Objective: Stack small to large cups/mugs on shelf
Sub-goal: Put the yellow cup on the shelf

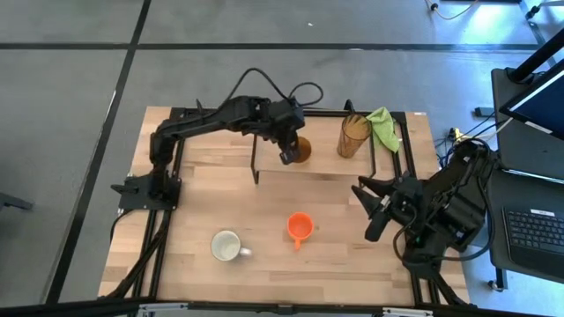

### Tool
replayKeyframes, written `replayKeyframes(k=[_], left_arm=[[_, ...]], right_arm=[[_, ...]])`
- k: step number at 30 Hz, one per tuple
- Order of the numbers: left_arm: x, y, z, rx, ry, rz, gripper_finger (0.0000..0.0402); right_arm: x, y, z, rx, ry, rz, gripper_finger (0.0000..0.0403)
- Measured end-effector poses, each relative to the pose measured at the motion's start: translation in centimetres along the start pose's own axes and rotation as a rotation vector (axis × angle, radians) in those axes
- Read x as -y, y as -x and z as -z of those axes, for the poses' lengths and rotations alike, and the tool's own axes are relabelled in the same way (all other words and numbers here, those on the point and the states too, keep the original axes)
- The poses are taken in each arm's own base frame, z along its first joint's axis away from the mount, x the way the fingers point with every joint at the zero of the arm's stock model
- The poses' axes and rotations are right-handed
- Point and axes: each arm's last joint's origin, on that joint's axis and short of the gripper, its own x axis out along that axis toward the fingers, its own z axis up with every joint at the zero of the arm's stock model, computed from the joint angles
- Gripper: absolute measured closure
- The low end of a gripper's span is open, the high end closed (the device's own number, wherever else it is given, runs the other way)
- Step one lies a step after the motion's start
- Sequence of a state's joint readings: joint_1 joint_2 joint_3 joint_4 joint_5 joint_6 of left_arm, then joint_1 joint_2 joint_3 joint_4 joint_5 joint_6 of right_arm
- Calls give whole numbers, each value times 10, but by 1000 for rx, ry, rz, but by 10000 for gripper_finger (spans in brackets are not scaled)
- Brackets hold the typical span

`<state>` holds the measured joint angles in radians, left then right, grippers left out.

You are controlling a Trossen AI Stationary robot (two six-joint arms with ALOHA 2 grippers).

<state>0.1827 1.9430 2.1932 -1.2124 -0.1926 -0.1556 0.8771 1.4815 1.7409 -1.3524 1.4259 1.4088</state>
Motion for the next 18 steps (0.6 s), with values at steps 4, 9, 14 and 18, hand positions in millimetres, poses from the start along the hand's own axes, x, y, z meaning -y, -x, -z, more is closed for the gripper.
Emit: replayKeyframes(k=[4, 9, 14, 18], left_arm=[[-9, 2, 0, -19, 4, -12, 401], [-24, 11, -7, 24, 37, -29, 401], [-29, 22, -12, 68, 40, -16, 401], [-29, 19, -9, 30, 47, 23, 401]], right_arm=[[0, -2, 0, 8, -3, 10, 240], [1, -9, -1, 12, -5, 34, 240], [1, -9, -1, 8, -5, 35, 240], [1, -9, -1, 7, -4, 34, 240]])
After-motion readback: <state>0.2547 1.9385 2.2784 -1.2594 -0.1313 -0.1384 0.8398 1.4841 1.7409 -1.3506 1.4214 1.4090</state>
